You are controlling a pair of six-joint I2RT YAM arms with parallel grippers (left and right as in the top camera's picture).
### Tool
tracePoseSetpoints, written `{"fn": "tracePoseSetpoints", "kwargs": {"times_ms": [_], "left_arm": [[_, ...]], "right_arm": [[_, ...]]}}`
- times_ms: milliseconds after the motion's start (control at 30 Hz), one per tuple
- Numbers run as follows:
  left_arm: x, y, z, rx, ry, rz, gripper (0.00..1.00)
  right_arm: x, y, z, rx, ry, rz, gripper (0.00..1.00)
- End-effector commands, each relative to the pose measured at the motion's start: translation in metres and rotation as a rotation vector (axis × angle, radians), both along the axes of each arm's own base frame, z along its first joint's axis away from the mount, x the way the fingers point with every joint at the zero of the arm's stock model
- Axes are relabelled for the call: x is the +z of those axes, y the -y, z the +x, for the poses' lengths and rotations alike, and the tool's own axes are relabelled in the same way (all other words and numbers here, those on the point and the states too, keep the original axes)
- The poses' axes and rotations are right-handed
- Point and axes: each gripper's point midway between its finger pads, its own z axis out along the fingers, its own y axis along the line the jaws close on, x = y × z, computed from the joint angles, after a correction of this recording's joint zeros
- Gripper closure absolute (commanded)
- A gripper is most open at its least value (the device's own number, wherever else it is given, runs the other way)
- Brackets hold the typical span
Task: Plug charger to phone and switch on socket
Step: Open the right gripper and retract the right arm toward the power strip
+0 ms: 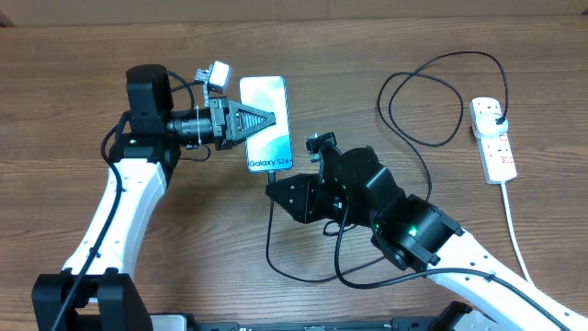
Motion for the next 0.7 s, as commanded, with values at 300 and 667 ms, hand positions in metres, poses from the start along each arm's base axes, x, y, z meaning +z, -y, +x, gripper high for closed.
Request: {"fn": "tracePoseSetpoints", "kwargs": {"times_ms": [300, 667], "left_arm": [[0.015, 0.020, -0.035, -0.185, 0.078, -0.077, 0.96], [0.011, 0.020, -0.035, -0.176, 0.058, -0.070, 0.96]], "right_arm": [[0.008, 0.044, 0.025, -0.166, 0.054, -0.092, 0.00], [0.021, 0.114, 0.050, -0.308, -0.002, -0.044, 0.00]]}}
